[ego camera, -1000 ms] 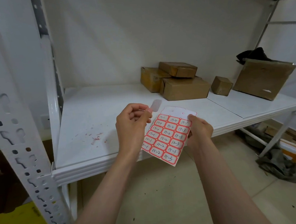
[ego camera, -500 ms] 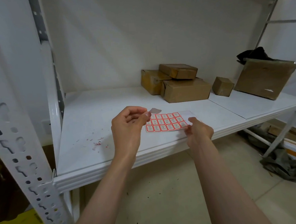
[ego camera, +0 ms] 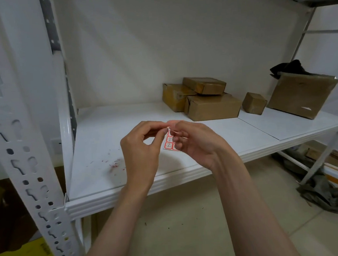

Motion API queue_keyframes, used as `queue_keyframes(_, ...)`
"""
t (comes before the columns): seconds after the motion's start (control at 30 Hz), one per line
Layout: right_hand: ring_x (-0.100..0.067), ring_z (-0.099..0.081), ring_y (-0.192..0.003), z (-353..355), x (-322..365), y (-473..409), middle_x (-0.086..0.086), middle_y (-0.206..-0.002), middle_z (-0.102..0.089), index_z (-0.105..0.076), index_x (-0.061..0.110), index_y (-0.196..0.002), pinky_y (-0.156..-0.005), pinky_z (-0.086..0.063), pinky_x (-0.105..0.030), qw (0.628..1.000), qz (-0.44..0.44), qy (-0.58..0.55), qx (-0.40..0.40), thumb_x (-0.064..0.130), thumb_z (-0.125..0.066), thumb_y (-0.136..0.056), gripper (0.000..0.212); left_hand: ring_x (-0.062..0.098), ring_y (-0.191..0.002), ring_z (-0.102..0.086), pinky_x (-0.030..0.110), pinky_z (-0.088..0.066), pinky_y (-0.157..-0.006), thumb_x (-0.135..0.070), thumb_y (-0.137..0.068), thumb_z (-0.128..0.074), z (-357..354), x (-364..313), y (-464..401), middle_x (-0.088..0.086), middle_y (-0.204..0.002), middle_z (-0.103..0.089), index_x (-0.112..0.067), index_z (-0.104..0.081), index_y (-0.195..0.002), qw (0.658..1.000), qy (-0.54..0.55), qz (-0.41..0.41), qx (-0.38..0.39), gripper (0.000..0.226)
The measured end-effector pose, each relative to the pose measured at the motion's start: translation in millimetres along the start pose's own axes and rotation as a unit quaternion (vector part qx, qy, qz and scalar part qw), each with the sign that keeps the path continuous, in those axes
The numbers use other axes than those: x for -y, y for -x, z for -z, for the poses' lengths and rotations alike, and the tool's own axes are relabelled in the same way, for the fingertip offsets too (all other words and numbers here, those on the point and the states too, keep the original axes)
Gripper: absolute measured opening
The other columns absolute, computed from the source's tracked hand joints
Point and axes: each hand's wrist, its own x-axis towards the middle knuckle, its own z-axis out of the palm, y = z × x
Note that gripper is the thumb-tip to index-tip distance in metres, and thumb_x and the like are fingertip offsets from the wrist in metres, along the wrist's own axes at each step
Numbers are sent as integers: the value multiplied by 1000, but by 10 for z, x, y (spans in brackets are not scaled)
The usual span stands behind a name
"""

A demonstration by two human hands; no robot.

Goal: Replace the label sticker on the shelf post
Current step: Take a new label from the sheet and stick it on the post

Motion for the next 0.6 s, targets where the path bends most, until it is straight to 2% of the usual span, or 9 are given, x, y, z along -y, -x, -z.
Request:
queue_keyframes(0.13, -9, -55, -67, -45, 23, 6, -7, -89, -67, -72, -3, -116, -60, -47, -19, 999, 42, 1, 14, 3, -65, -93, 24, 5, -88, -72, 18, -56, -82, -7, -94, -66, 48, -5, -25, -5, -97, -76, -15, -76, -110, 1000, 5, 19, 1, 20)
queue_keyframes(0.2, -8, -59, -68, -85, 47, 22, -4, -87, -70, -72, 0, -115, -63, -48, -19, 998, 59, -5, 1, 5, -66, -93, 24, 6, -86, -73, 23, -58, -83, -9, -98, -61, 97, -12, -55, -2, -95, -77, -14, -75, -114, 999, 17, 40, 7, 22)
queue_keyframes(0.33, -7, -64, -68, -171, 111, 60, -2, -83, -72, -73, 2, -115, -67, -53, -17, 994, 96, -44, 5, 3, -67, -93, 23, 9, -73, -74, 34, -62, -79, -15, -90, -73, 276, -110, -128, -3, -78, -77, -14, -80, -94, 998, 0, 63, 12, 8)
queue_keyframes(0.43, -10, -65, -69, -298, 160, 101, -6, -85, -72, -74, 2, -111, -71, -56, -17, 991, 107, -74, 25, 1, -66, -93, 19, 7, -62, -70, 25, -60, -70, -19, -82, -81, 447, -230, -171, -9, -67, -74, -20, -81, -80, 997, -23, 57, 48, 2)
queue_keyframes(0.47, -11, -65, -69, -353, 167, 115, -6, -84, -73, -73, 2, -109, -73, -57, -18, 990, 111, -83, 32, 1, -65, -93, 18, 7, -60, -68, 23, -58, -67, -23, -81, -81, 494, -254, -176, -10, -64, -72, -21, -80, -75, 996, -34, 57, 65, 6)
queue_keyframes(0.53, -12, -66, -69, -480, 170, 143, -8, -84, -74, -72, -1, -108, -75, -59, -19, 986, 118, -105, 45, 1, -63, -94, 17, 13, -55, -61, 24, -53, -60, -38, -86, -74, 586, -286, -171, -5, -55, -65, -15, -73, -64, 993, -76, 41, 78, 32)
queue_keyframes(0.6, -14, -69, -72, -625, 165, 167, -10, -88, -74, -71, -4, -109, -76, -59, -21, 982, 126, -126, 55, 0, -63, -94, 17, 22, -51, -44, 29, -40, -53, -50, -91, -58, 684, -294, -149, 4, -49, -47, -5, -55, -57, 992, -103, 21, 63, 57)
